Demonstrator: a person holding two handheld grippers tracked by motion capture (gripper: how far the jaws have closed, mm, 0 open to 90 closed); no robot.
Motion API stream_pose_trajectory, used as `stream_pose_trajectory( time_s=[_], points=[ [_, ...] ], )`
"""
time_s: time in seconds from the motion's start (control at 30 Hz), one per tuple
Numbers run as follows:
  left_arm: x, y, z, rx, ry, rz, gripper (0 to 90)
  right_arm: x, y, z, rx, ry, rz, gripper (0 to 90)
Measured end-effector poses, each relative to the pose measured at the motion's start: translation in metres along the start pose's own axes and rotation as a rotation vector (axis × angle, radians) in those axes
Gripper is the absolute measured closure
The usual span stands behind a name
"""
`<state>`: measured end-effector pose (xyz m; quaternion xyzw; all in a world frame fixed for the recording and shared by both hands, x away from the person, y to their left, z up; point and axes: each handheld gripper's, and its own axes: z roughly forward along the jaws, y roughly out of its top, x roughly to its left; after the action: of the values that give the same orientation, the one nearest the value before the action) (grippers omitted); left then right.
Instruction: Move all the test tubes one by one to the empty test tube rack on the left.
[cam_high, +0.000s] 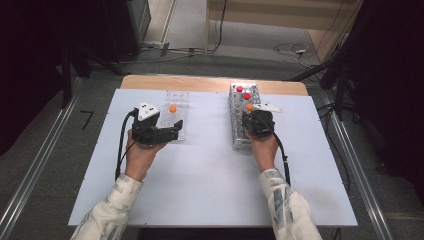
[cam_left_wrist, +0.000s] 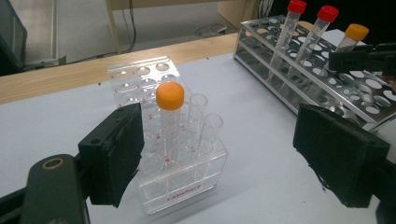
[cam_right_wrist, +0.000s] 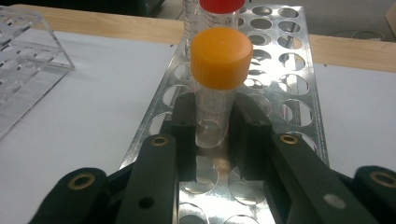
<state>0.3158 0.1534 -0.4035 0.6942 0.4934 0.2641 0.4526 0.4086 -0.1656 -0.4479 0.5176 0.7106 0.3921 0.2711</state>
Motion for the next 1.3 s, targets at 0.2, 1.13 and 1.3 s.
stream_pose_trajectory(
  time_s=[0.2,1.13,1.3],
  points=[
    [0.000,0.000,0.000,-0.001,0.000,-0.001,17.3,0.000,0.001,-0.002,-0.009,0.007,-0.002,71.2],
    [-0.002,0.001,-0.002,-0.007,0.001,-0.003,17.3,0.001,0.028,-0.046,-0.117,0.035,-0.047,71.5],
    [-0.003,0.001,-0.002,-0.008,-0.001,-0.003,17.3,0.006,0.030,-0.054,-0.129,0.054,-0.066,71.5]
  ],
)
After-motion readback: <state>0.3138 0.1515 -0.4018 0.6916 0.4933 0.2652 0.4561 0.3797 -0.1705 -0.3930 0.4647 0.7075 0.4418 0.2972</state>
